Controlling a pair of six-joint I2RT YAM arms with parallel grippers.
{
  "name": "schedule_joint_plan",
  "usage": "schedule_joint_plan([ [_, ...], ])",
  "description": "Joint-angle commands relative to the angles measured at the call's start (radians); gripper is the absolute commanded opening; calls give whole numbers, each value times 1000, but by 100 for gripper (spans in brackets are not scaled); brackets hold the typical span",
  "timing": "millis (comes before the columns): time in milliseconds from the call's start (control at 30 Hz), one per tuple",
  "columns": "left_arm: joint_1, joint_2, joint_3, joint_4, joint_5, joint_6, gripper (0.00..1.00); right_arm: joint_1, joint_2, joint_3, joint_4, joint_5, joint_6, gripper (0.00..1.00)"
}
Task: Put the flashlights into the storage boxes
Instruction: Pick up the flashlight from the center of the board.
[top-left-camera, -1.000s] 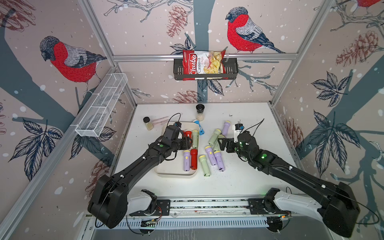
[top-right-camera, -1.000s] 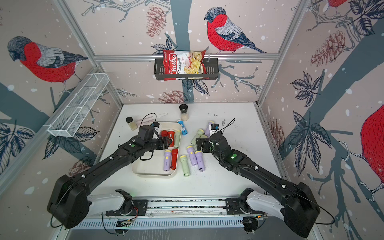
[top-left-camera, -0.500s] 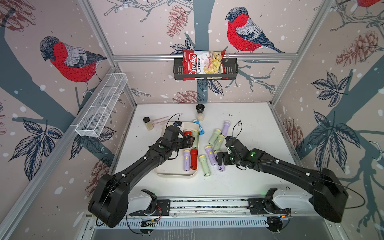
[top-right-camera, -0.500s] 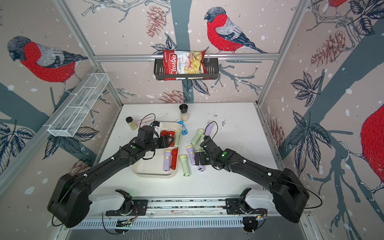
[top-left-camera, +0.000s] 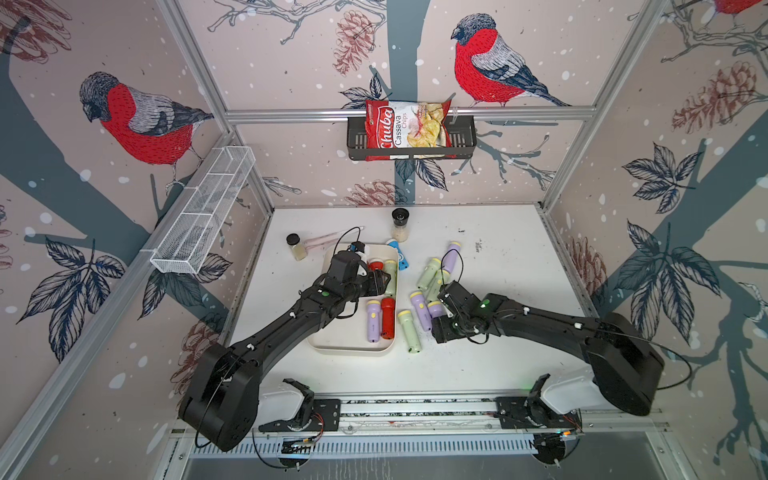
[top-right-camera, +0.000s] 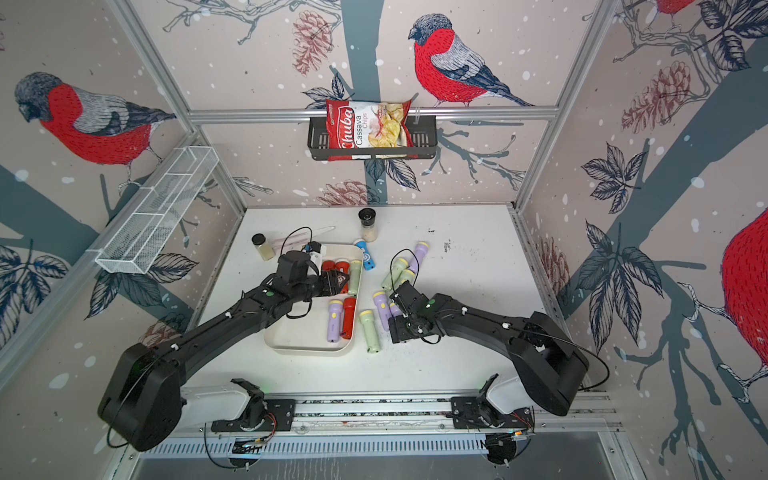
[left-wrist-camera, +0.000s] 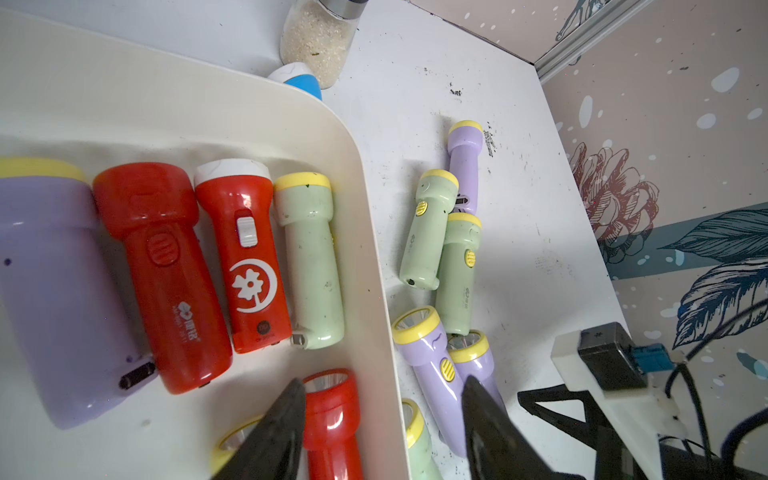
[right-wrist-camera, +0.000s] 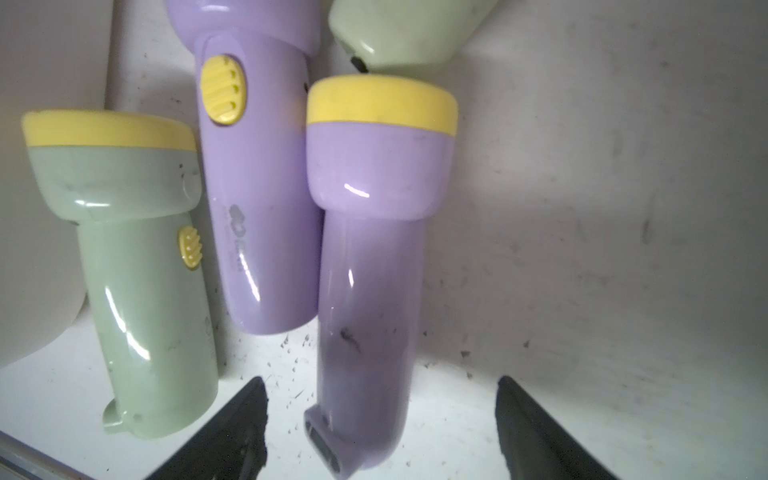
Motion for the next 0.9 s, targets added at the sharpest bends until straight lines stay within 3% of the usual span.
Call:
schedule_joint_plan([
  [0,1,2,5,45,12,2,60,2,39,28,-61,44,-15,81],
  [567,1,-3,5,66,-3,4,59,8,177,123,-128,111,13,57],
  [867,1,21,25,64,8,6,59,17,155,107,-113,114,29,45],
])
